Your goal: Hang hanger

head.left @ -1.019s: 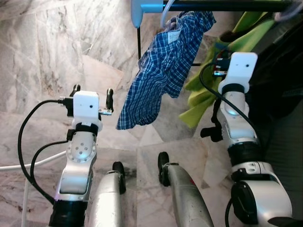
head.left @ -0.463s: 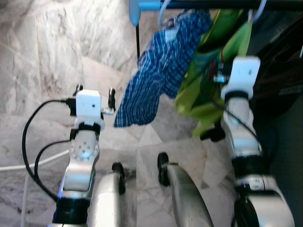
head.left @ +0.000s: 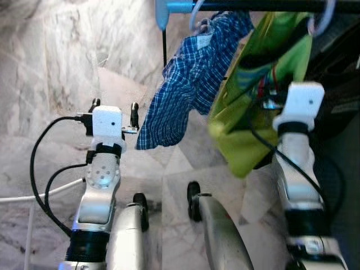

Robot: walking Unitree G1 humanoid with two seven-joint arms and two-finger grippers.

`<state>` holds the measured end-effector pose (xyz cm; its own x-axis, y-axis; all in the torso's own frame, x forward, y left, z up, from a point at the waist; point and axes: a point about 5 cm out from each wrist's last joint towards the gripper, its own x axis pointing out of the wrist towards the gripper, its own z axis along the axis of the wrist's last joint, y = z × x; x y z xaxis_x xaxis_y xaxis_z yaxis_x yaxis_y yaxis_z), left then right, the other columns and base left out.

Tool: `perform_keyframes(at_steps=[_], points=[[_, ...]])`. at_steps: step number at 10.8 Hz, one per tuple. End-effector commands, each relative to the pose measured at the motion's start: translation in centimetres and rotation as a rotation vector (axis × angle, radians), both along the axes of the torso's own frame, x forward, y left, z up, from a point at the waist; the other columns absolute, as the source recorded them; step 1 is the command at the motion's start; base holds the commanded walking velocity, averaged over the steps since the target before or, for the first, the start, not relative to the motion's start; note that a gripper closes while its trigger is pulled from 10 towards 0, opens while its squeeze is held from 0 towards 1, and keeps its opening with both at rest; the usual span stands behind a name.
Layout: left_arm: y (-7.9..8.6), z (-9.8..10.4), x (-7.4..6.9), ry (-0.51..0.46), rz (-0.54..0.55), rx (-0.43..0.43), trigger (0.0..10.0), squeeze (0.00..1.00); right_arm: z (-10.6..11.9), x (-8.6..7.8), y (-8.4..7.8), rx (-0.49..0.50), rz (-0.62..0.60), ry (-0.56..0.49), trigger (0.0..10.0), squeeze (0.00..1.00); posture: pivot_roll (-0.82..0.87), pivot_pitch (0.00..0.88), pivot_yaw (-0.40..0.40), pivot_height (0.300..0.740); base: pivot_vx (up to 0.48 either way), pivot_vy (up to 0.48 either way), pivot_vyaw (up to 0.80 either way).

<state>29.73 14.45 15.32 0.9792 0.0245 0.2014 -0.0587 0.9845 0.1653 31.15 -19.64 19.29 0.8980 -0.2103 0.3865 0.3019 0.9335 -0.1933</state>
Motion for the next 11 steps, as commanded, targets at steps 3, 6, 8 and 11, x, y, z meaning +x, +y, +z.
perform_keyframes(at_steps=[3,6,8,11], points=[[-0.5,-1.0,0.6,0.022,-0.011,-0.027,10.0,0.00,0.4,-3.8,-0.6,0.005,0.048,-0.015,10.0,0.00,-0.11,0.334,-0.025,0.740,0.000,0.000,0.00],[-1.2,-1.5,0.2,0.021,-0.006,-0.023,10.0,0.00,-5.2,-7.8,-1.6,0.074,0.023,0.232,10.0,0.00,-0.09,0.313,-0.032,0.740,0.000,0.000,0.00],[-0.6,-1.8,-0.4,0.023,0.029,-0.019,10.0,0.00,-7.8,-8.7,-1.0,0.100,0.074,0.342,10.0,0.00,-0.05,0.320,-0.047,0.740,0.000,0.000,0.00],[0.7,-2.4,-1.3,0.041,0.093,-0.001,10.0,0.00,-6.9,-6.4,0.4,0.082,0.167,0.319,10.0,0.00,-0.01,0.346,-0.073,0.740,-0.221,0.000,0.00]])
